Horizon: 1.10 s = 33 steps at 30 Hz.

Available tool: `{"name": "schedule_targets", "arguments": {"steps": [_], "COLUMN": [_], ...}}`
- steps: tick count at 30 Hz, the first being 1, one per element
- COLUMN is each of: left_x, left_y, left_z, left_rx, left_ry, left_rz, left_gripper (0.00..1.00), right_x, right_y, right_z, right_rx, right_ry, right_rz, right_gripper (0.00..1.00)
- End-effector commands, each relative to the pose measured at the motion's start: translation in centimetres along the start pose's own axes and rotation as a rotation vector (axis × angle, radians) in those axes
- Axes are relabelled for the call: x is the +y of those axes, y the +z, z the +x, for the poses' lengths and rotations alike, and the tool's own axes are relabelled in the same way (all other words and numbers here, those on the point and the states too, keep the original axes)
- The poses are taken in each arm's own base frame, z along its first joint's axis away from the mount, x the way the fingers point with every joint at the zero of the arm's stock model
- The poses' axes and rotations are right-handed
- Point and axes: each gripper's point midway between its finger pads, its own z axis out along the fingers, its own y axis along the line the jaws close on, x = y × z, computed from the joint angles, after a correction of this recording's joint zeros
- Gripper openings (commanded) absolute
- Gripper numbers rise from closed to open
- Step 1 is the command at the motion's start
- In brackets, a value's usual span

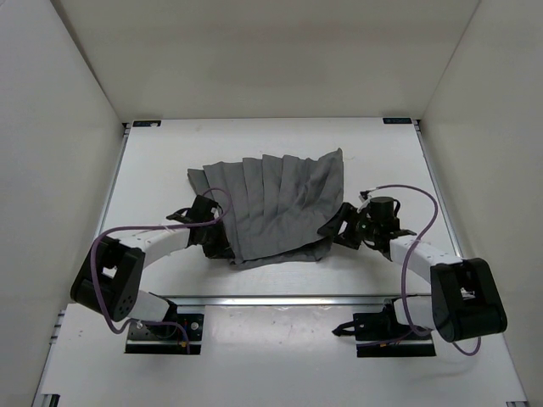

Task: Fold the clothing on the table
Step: Flatten the skirt out, then fold the skirt

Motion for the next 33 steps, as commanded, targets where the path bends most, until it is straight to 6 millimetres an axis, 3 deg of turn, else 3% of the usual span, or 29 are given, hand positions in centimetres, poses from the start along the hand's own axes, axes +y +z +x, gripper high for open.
{"name": "schedule_targets", "arguments": {"steps": [1, 4, 6, 8, 11, 15, 16, 18, 19, 20, 21, 22, 24, 25, 26, 27, 28, 29, 30, 31, 32, 33], "left_x": [1.1, 1.2, 1.4, 1.6, 1.0, 0.0, -0.2, -3.0, -3.2, -5.5, -8.1, -8.3, -14.6, -14.8, -17.8, -18.8, -20.5, -20.0, -19.7, -18.1, -17.3, -16.2], "left_y": [0.4, 0.4, 0.3, 0.2, -0.2, -0.4, 0.1, -0.5, 0.2, -1.1, -2.1, -1.4, -7.5, -8.3, -13.2, -16.9, -21.3, -24.4, -23.7, -26.0, -28.5, -25.8], "left_z": [0.4, 0.3, 0.0, -0.5, -1.4, -3.5, -4.4, -8.8, -10.0, -13.5, -16.9, -19.0, -27.0, -28.6, -32.1, -34.2, -35.1, -34.9, -34.6, -34.4, -33.7, -32.9], "left_rx": [0.021, 0.022, 0.015, 0.011, -0.003, -0.013, -0.006, -0.044, -0.027, -0.082, -0.112, -0.126, -0.321, -0.350, -0.516, -0.639, -0.772, -0.849, -0.891, -1.015, -1.107, -1.079], "left_ry": [0.022, 0.025, 0.028, 0.029, 0.051, 0.129, 0.146, 0.183, 0.174, 0.207, 0.233, 0.268, 0.386, 0.388, 0.421, 0.391, 0.408, 0.404, 0.433, 0.413, 0.382, 0.399], "left_rz": [-0.044, -0.048, -0.057, -0.053, -0.019, -0.028, -0.031, 0.019, 0.027, 0.066, 0.102, 0.078, 0.102, 0.058, 0.103, 0.143, 0.207, 0.214, 0.211, 0.134, 0.085, 0.058], "left_gripper": [0.00, 0.00, 0.00, 0.00, 0.00, 0.00, 0.00, 0.00, 0.00, 0.00, 0.00, 0.00, 0.00, 0.00, 0.00, 0.00, 0.00, 0.00, 0.00, 0.00, 0.00, 0.00], "right_x": [1.7, 0.6, 0.0, -0.1, -0.2, 0.5, 0.8, 1.3, 2.6, 5.0, 4.7, 7.0, 12.6, 13.9, 17.6, 21.2, 22.3, 24.0, 24.3, 24.6, 21.8, 18.3], "right_y": [0.6, 1.1, 1.2, 1.2, 0.8, -0.4, -0.7, -0.8, -1.2, -1.9, -2.1, -3.0, -5.8, -6.8, -9.0, -11.2, -12.4, -14.0, -14.6, -14.9, -13.6, -11.9], "right_z": [-2.3, -1.7, -1.1, -2.0, -3.1, -7.3, -9.3, -11.9, -15.3, -18.1, -20.1, -24.1, -31.5, -32.9, -36.2, -38.0, -38.4, -38.8, -38.0, -37.9, -36.4, -35.2], "right_rx": [-0.054, -0.032, -0.015, -0.025, -0.036, -0.094, -0.123, -0.126, -0.171, -0.208, -0.212, -0.271, -0.389, -0.414, -0.510, -0.582, -0.611, -0.662, -0.679, -0.710, -0.685, -0.656], "right_ry": [-0.018, 0.001, 0.009, 0.010, -0.007, -0.076, -0.108, -0.131, -0.175, -0.230, -0.219, -0.287, -0.424, -0.446, -0.548, -0.631, -0.659, -0.700, -0.737, -0.764, -0.744, -0.716], "right_rz": [-0.032, 0.008, 0.026, 0.041, 0.067, 0.077, 0.071, 0.075, 0.051, 0.026, 0.029, 0.000, -0.035, -0.028, -0.043, -0.052, -0.044, -0.046, -0.041, -0.039, 0.025, 0.081], "right_gripper": [0.64, 0.43, 0.25, 0.00, 0.00, 0.00, 0.00, 0.00, 0.00, 0.00, 0.00, 0.00, 0.00, 0.00, 0.00, 0.00, 0.00, 0.00, 0.00, 0.00, 0.00, 0.00]}}
